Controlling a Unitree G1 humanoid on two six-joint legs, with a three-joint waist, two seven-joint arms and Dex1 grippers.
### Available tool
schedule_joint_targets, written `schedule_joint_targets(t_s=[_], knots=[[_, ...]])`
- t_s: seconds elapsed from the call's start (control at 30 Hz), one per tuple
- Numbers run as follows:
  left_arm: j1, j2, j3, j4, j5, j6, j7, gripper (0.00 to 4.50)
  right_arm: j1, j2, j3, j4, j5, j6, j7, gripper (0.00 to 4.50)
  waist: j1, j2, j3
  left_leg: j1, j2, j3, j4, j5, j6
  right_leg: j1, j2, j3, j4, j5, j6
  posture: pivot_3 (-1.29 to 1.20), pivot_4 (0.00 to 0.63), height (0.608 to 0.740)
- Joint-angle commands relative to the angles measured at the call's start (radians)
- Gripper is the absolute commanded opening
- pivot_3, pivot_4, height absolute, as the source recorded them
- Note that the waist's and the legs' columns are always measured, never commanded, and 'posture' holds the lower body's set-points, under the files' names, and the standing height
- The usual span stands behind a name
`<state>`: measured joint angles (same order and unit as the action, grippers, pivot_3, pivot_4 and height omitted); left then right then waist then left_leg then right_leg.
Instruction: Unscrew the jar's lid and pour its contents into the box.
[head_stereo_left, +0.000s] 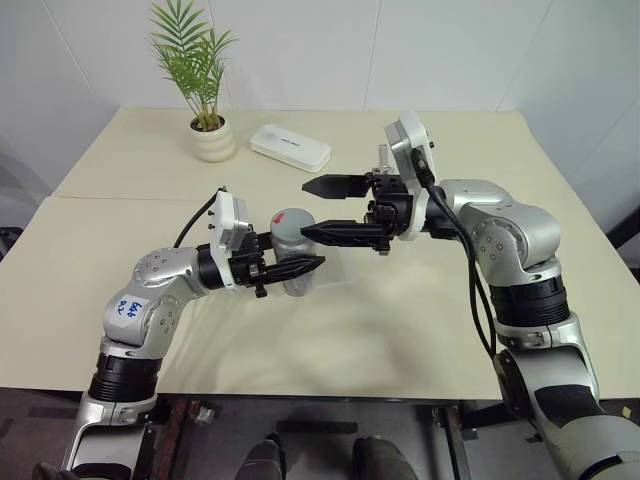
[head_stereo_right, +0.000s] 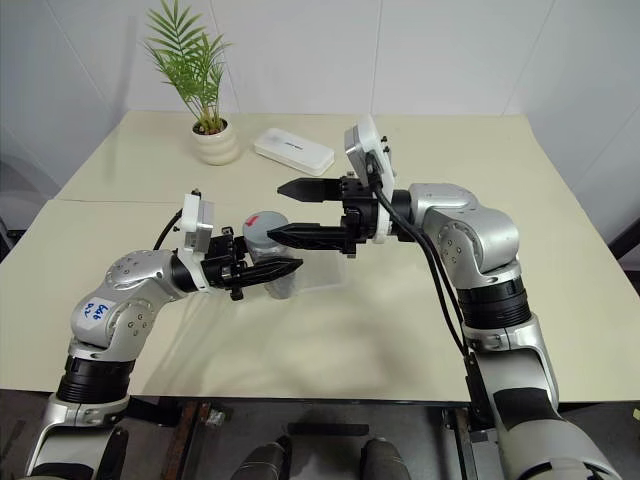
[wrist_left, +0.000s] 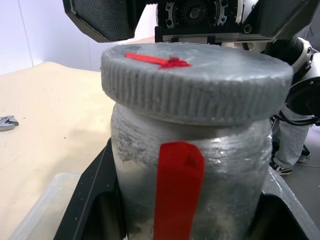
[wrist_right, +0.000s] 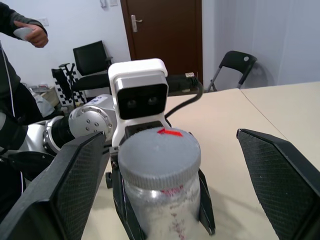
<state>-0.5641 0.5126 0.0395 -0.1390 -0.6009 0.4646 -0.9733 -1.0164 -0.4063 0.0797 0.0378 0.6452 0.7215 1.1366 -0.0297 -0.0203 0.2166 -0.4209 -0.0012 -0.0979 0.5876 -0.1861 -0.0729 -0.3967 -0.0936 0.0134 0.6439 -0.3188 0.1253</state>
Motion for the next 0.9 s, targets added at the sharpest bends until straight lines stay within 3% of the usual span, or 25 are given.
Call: schedule_joint_targets(t_s=[0.03,0.47,0.57,0.7,0.9], knots=[[-0.014,0.001,0.018,-0.023,-0.007,-0.021,0.000,2.01,-0.031,0.004,0.014,-0.029,-0.009,-0.011,0.005,4.44,0.001,0.000,0.000,0.000,0.000,0.000,0.000,0.000,0.000,0.000,0.000,0.000,0.000,0.000,0.000,0.00,0.150,0.740],[-0.005,-0.004,0.017,-0.037,-0.010,-0.019,0.013,2.01,-0.020,0.038,0.057,-0.045,-0.046,-0.028,0.000,4.44,0.001,0.000,0.000,0.000,0.000,0.000,0.000,0.000,0.000,0.000,0.000,0.000,0.000,0.000,0.000,0.00,0.150,0.740],[-0.007,-0.002,0.017,-0.035,-0.010,-0.019,0.013,2.01,-0.021,0.042,0.055,-0.042,-0.048,-0.032,-0.004,3.82,0.001,0.000,0.000,0.000,0.000,0.000,0.000,0.000,0.000,0.000,0.000,0.000,0.000,0.000,0.000,0.00,0.150,0.740],[-0.006,-0.001,0.018,-0.035,-0.010,-0.018,0.011,2.01,-0.021,0.058,0.029,-0.058,-0.012,-0.020,-0.010,2.56,0.000,0.000,0.000,0.000,0.000,0.000,0.000,0.000,0.000,0.000,0.000,0.000,0.000,0.000,0.000,0.00,0.150,0.740],[0.017,0.006,0.020,-0.046,-0.012,-0.018,0.010,2.01,-0.038,0.101,-0.119,-0.075,0.181,0.121,-0.092,2.54,0.001,0.000,0.000,0.000,0.000,0.000,0.000,0.000,0.000,0.000,0.000,0.000,0.000,0.000,0.000,0.00,0.150,0.740]])
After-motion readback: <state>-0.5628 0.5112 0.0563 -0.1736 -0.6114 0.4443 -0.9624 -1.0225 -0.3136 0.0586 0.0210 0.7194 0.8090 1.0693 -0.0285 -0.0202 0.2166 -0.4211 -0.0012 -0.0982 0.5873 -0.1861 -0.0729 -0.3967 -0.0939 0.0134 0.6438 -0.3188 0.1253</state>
